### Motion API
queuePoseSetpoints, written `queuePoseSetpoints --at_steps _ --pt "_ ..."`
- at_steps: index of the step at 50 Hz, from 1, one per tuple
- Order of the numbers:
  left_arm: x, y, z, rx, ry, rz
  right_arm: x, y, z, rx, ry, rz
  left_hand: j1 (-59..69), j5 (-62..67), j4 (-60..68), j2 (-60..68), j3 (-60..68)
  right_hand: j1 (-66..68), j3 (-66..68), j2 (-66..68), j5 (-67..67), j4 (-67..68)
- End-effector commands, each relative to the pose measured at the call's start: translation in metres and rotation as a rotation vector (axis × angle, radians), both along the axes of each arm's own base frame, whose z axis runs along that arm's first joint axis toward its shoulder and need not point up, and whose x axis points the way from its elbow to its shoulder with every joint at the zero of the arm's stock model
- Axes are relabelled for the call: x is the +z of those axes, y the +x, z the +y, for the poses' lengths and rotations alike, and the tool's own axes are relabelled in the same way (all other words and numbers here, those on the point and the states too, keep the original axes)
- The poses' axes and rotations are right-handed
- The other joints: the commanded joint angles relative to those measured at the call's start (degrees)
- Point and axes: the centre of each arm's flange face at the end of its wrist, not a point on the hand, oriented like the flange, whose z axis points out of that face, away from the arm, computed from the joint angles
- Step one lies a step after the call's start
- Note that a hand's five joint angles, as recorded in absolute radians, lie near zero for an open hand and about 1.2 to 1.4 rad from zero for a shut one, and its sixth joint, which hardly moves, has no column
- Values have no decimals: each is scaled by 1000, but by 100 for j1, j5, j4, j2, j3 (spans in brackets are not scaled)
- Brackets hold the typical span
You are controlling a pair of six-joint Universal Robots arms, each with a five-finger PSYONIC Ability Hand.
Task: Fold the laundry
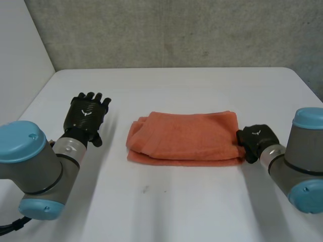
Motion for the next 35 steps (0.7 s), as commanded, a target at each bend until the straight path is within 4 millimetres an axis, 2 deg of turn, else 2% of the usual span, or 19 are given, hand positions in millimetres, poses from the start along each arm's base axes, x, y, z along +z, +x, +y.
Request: queuePoseSetpoints --at_steps 1,4,5,7,8,12,13,14,15,16,21,22,23,24,26,30,35 --pt "2 -3 3 -7 -4 1 47 41 -15 86 -193 -83 -155 -270 -171 -161 -227 3566 1234 1255 1398 1190" --pt "2 -3 3 -7 -6 2 66 75 -1 177 -243 -135 -155 -270 -171 -161 -227 3566 1234 1255 1398 1190" --pt "4 -3 3 -7 -9 5 78 96 10 231 -270 -176 -155 -270 -171 -161 -227 3566 1234 1255 1398 1190" --pt "5 -3 3 -7 -14 7 88 115 23 286 -286 -215 -155 -270 -171 -161 -227 3566 1234 1255 1398 1190" --pt "5 -3 3 -7 -12 6 93 131 34 340 -289 -239 -155 -270 -171 -161 -227 3566 1234 1255 1398 1190" --pt "5 -2 3 -4 -11 6 82 150 47 391 -238 -230 -155 -270 -171 -161 -227 3566 1234 1255 1398 1190" --pt "5 -2 3 -4 -9 5 78 152 51 384 -212 -220 -155 -270 -171 -161 -227 1124 -1208 -1187 -1044 -1252" --pt "5 -1 2 -3 -10 4 77 152 51 375 -205 -220 -155 -270 -171 -161 -227 -582 -2915 -2893 -2750 -2959" --pt "5 -1 2 -3 -10 4 78 150 50 356 -204 -219 -155 -270 -171 -161 -227 -1682 -4014 -3993 -3850 -4058" --pt "5 -1 2 -1 -9 5 78 144 48 300 -204 -213 -155 -270 -171 -161 -227 -1926 -4258 -4237 -4094 -4302" --pt "5 -1 2 -3 -9 5 64 112 37 131 -172 -160 -155 -270 -171 -161 -227 -1895 -4227 -4206 -4063 -4271" --pt "5 -2 3 -4 -10 4 59 96 27 91 -153 -148 -155 -270 -171 -161 -227 -1928 -4261 -4239 -4096 -4305" --pt "5 -2 3 -4 -9 5 59 96 27 91 -152 -148 -155 -270 -171 -161 -227 -1929 -4261 -4239 -4096 -4305" --pt "5 -2 3 -6 -8 5 58 87 22 73 -143 -144 -155 -270 -171 -161 -227 -1929 -4261 -4239 -4096 -4305" --pt "4 -2 4 -7 -7 4 56 56 14 42 -103 -145 -155 -270 -171 -161 -227 -1845 -4177 -4156 -4013 -4221" --pt "4 -2 4 -7 -7 4 47 39 17 58 -46 -152 -155 -270 -171 -161 -227 -1828 -4160 -4139 -3995 -4204" --pt "4 -2 4 -7 -7 4 26 17 21 35 46 -170 -155 -270 -171 -161 -227 -1560 -3892 -3871 -3727 -3936"
